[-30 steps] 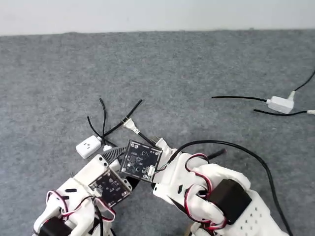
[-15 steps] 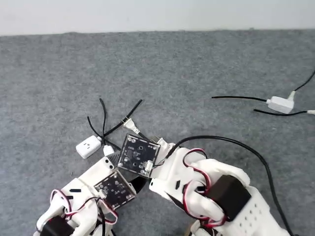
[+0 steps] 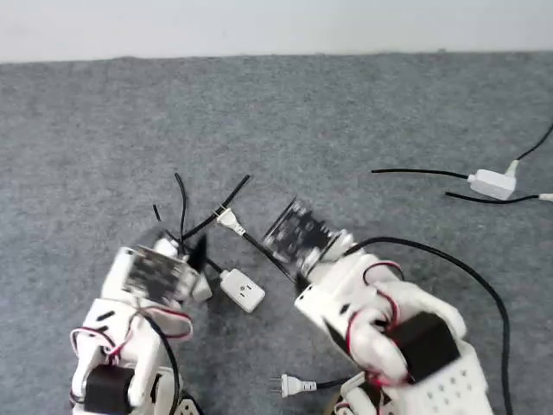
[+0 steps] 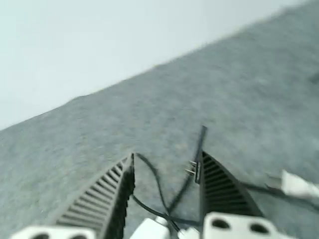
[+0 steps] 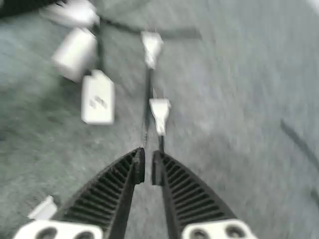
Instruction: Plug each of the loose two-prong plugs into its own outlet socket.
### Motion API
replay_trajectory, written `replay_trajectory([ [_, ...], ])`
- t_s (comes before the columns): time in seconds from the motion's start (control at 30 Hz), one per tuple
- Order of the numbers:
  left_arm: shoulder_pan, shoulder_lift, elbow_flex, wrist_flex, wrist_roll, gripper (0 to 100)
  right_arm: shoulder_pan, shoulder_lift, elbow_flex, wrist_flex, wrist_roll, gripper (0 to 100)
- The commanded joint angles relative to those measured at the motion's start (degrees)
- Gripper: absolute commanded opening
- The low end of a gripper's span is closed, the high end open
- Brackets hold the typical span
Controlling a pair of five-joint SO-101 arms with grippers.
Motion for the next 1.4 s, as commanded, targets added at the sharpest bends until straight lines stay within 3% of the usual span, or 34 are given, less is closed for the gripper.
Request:
replay_trajectory([
  [0.0, -3.87, -0.79, 0.84, -5.54, 5.10, 20, 2.68, 1.19, 8.44, -4.26, -1.05, 9.0],
  [0.17, -0.62, -0.79, 3.56, -7.91, 5.45, 21, 1.54, 1.36, 19.69, -13.93, -0.97, 9.9],
  [0.33, 6.51, -0.79, 7.34, -10.81, 5.63, 21, 1.27, 1.89, 18.02, -24.48, -2.11, 9.8],
  [0.5, 7.74, -0.79, 7.87, -11.52, 5.89, 21, 0.92, 1.45, 18.02, -39.08, -15.56, 10.1],
  [0.6, 7.82, -0.79, 7.78, -11.78, 6.07, 21, -3.30, 1.98, 18.29, -47.34, -20.48, 10.1],
  [0.77, 7.30, -0.88, 6.90, -12.57, 12.13, 21, -13.05, 2.07, 18.29, -51.56, -15.47, 10.1],
  [0.87, 7.38, -0.88, 5.41, -10.90, 13.71, 21, -13.67, 1.98, 20.04, -53.76, -11.96, 10.1],
  [1.13, 9.93, -0.88, 5.76, -12.57, 15.74, 21, -13.67, 1.36, 22.59, -57.19, -11.43, 10.1],
  [1.37, 8.00, -0.88, 5.85, -16.09, 16.00, 21, -14.02, 1.19, 22.77, -59.30, -11.43, 9.8],
])
